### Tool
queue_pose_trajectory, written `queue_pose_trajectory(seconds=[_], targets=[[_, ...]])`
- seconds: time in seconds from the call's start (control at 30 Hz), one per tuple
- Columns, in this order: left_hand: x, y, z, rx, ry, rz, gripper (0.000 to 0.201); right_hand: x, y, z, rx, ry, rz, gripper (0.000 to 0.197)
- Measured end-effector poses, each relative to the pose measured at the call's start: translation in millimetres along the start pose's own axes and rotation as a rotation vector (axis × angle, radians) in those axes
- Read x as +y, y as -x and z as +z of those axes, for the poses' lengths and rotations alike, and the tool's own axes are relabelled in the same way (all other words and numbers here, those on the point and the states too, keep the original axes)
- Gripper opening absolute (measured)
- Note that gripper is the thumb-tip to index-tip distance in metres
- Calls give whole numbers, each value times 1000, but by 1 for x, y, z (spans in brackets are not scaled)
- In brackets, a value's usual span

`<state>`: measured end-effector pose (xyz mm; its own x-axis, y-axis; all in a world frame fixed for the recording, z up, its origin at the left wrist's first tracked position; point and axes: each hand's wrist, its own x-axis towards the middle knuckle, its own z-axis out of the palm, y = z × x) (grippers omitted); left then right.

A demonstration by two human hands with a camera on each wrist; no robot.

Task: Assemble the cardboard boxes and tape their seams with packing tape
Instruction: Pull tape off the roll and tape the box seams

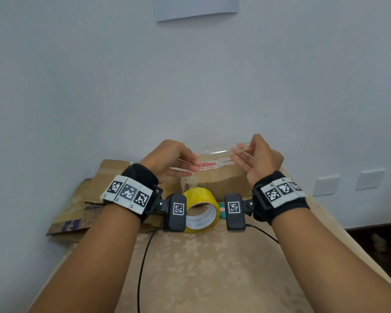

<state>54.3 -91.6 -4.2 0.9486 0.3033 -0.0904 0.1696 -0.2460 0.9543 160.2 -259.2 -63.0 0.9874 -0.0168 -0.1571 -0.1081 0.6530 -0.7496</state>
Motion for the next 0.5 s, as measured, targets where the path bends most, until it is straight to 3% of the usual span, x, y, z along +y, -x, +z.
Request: queue_pose_trajectory(seconds=[0.33, 0.4, 0.5], targets=[[0, 1, -7, 33, 128, 49, 22, -3, -5, -7, 57, 60, 51, 13], [0, 2, -12, 25, 149, 67, 20, -5, -7, -7, -3, 90, 62, 15], [2, 2, -13, 9, 180, 78, 20, -5, -3, -1, -207, 119, 148, 31]])
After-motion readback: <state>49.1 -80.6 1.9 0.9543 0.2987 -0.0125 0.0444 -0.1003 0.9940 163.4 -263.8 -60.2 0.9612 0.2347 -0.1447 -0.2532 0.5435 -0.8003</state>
